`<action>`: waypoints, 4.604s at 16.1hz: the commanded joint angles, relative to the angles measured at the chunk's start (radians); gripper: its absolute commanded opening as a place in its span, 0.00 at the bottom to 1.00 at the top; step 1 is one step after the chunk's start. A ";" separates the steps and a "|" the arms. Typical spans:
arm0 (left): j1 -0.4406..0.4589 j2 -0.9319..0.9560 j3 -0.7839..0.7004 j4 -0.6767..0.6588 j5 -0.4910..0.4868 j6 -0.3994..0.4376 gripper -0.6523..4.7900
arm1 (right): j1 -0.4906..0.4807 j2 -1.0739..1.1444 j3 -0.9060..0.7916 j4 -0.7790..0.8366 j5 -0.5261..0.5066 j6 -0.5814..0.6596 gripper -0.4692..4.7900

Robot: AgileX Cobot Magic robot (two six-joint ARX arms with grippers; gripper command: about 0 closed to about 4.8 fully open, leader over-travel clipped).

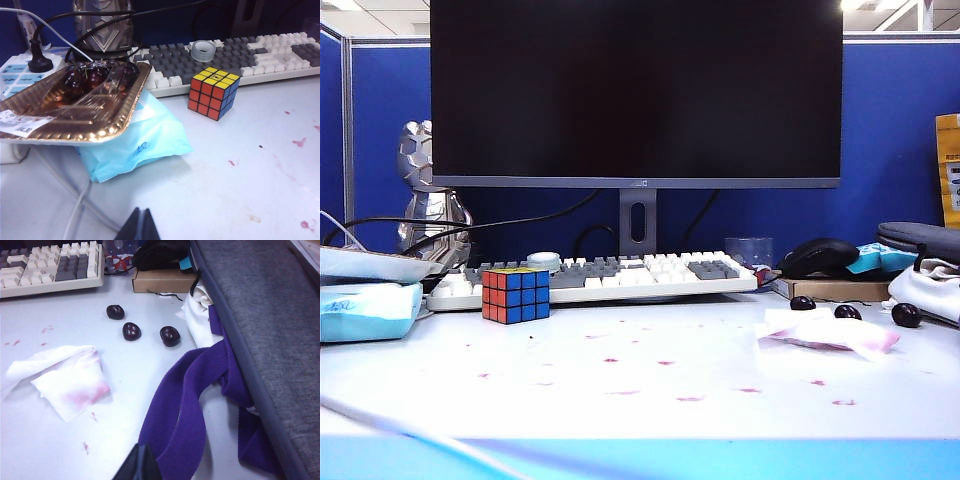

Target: Use the wet wipes on the table to wipe the cherry juice off the table, then put the wipes back on the table.

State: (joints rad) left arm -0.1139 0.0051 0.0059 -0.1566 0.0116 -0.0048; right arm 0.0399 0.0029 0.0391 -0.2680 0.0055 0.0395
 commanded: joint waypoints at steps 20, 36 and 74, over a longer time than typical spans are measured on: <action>0.002 -0.003 -0.001 -0.011 0.004 -0.003 0.12 | 0.001 0.012 0.021 0.137 -0.005 0.202 0.08; 0.002 -0.003 -0.001 -0.011 0.005 -0.003 0.12 | 0.051 1.266 1.073 -0.172 -0.592 0.224 0.08; 0.002 -0.003 -0.001 -0.010 0.011 -0.004 0.12 | 0.227 1.801 1.209 -0.313 -0.230 0.073 0.75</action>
State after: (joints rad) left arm -0.1139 0.0051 0.0059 -0.1566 0.0158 -0.0048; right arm 0.2653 1.8050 1.2423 -0.6041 -0.2024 0.0967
